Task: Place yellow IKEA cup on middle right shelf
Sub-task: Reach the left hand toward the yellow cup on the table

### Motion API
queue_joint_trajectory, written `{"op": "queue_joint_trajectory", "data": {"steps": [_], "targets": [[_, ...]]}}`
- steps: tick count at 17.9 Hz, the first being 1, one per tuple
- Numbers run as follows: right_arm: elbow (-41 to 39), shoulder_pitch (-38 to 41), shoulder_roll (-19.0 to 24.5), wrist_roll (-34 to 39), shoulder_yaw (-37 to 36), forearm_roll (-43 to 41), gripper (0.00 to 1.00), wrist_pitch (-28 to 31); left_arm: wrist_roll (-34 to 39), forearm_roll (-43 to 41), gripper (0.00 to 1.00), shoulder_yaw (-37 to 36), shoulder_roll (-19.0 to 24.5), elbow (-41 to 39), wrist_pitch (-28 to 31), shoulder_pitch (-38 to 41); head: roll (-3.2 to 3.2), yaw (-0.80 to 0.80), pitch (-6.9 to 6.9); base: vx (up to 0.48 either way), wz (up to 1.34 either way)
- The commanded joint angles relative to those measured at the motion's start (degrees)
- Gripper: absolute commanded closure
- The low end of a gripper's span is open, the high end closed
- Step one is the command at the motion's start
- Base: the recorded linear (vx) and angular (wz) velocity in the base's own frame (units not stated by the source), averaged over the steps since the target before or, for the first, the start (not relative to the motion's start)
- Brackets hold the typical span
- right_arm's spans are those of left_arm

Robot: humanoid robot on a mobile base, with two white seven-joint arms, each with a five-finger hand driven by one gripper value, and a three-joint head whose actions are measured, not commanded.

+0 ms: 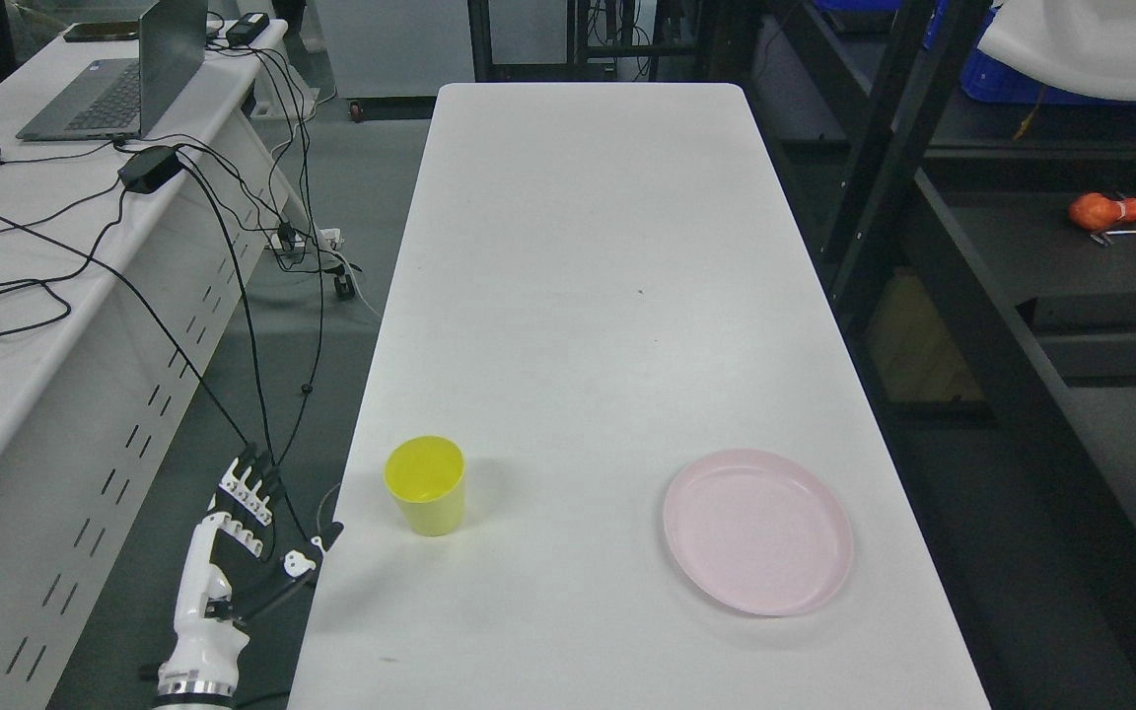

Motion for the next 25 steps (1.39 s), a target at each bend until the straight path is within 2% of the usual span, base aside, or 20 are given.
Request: {"op": "queue_joint_trajectory", "data": {"steps": [1,6,10,20,25], "targets": [[0.0,0.8,-1.0,0.0,1.0,-1.4,0.01,0.0,-0.1,0.1,0.01,-1.4,1.1,-0.1,-0.7,0.0,0.00,0.00,0.00,-0.013,0.00],[0.0,0.8,-1.0,0.0,1.0,-1.4,0.01,0.0,-0.1,4.5,0.01,-3.2,1.0,2.4,0.0,-1.8,0.00,0.00,0.00,-0.004,-0.01],[0.0,0.8,-1.0,0.0,1.0,-1.4,0.01,0.0,-0.1,4.7,0.01,-3.3,1.0,8.5,0.6,-8.0,0.00,0.00,0.00,0.000,0.00],[0.0,0.8,-1.0,0.0,1.0,-1.4,0.01,0.0,-0.5,6.7,0.01,-14.7,1.0,8.1,0.9,-9.9,0.00,0.00,0.00,0.000,0.00],[0.0,0.8,-1.0,0.0,1.0,-1.4,0.01,0.0,-5.1,6.7,0.01,-18.3,1.0,7.8,1.2,-9.3,0.00,0.00,0.00,0.000,0.00]]}}
